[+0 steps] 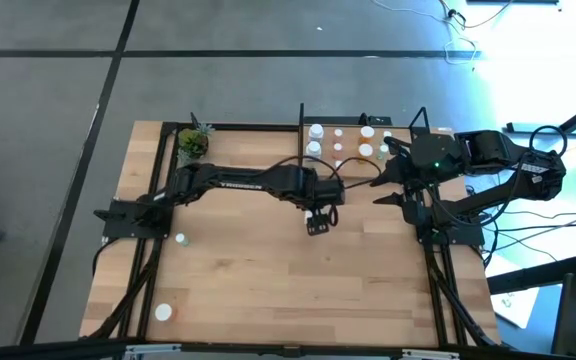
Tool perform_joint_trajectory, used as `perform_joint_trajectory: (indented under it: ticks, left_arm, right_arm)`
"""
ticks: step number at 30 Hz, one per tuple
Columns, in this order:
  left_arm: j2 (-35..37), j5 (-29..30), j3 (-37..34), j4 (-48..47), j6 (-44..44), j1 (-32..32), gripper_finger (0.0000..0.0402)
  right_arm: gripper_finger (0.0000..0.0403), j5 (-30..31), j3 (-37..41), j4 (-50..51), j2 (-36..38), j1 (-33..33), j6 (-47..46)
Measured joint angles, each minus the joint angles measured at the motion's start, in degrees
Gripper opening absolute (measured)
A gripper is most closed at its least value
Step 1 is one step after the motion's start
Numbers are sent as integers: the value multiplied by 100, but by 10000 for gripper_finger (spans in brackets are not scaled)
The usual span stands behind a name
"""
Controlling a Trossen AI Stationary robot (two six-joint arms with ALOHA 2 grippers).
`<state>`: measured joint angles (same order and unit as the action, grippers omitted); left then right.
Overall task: Pick and place medicine bottles onto shelf by color
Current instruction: Put the white pill bottle on the shelf aligned with the other white pill bottles
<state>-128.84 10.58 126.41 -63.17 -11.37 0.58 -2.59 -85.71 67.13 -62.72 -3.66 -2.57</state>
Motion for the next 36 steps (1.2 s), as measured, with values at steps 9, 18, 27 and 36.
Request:
perform_joint_trajectory:
  ticks: [9,18,27,36]
  left_arm:
    - [162,813,745,-974,-361,259,309]
    - [532,1185,674,-1728,-1297,616,308]
    - [869,1443,671,-2631,-2562,1240,309]
    - [1207,1722,658,-2674,-3670,1814,305]
  right_arm:
    - [205,0,0,-2,0,-2,-2]
    - [205,2,2,-6,0,0,0]
    - [205,2,2,-9,0,0,-1]
    - [205,0,2,-162,-4,0,-20]
